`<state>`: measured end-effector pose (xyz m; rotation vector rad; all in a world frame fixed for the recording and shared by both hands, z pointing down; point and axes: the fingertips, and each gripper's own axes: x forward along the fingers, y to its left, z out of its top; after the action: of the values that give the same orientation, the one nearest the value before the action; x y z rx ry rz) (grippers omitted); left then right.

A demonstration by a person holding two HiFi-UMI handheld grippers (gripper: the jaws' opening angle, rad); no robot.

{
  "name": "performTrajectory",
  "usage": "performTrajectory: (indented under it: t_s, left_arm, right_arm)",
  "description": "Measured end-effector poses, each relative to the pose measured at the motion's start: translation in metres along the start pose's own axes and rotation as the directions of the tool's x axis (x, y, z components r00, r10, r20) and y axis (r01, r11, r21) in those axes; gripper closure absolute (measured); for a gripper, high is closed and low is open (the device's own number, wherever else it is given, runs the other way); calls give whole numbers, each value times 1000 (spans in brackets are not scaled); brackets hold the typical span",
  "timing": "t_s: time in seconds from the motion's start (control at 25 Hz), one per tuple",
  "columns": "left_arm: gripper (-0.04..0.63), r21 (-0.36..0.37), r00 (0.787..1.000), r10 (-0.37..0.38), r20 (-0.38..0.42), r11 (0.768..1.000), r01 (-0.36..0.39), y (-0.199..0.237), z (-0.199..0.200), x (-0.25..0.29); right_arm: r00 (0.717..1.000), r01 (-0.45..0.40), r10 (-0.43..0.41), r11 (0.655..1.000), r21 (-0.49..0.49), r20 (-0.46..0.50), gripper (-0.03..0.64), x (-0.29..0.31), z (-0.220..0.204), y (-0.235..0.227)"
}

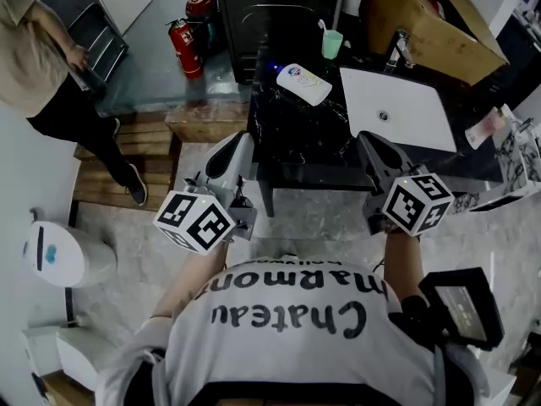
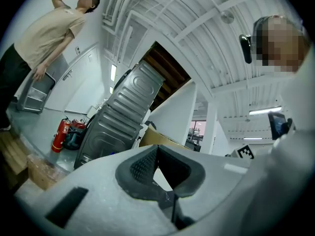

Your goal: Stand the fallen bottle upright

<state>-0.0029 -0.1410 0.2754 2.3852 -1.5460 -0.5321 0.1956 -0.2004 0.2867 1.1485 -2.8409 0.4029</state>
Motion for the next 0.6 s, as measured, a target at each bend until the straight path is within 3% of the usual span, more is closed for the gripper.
performTrajectory:
  t_s: [0.24, 0.6]
  left_arm:
    - [581, -53, 999, 45, -14, 998, -45, 26, -15, 15]
    - [581, -71, 994, 105, 3, 992, -105, 79, 0, 28]
  right_arm:
    - [998, -66, 67, 997, 26, -2, 606, 31, -8, -12]
    - [991, -122, 123, 992, 20, -45, 606, 102, -3, -11]
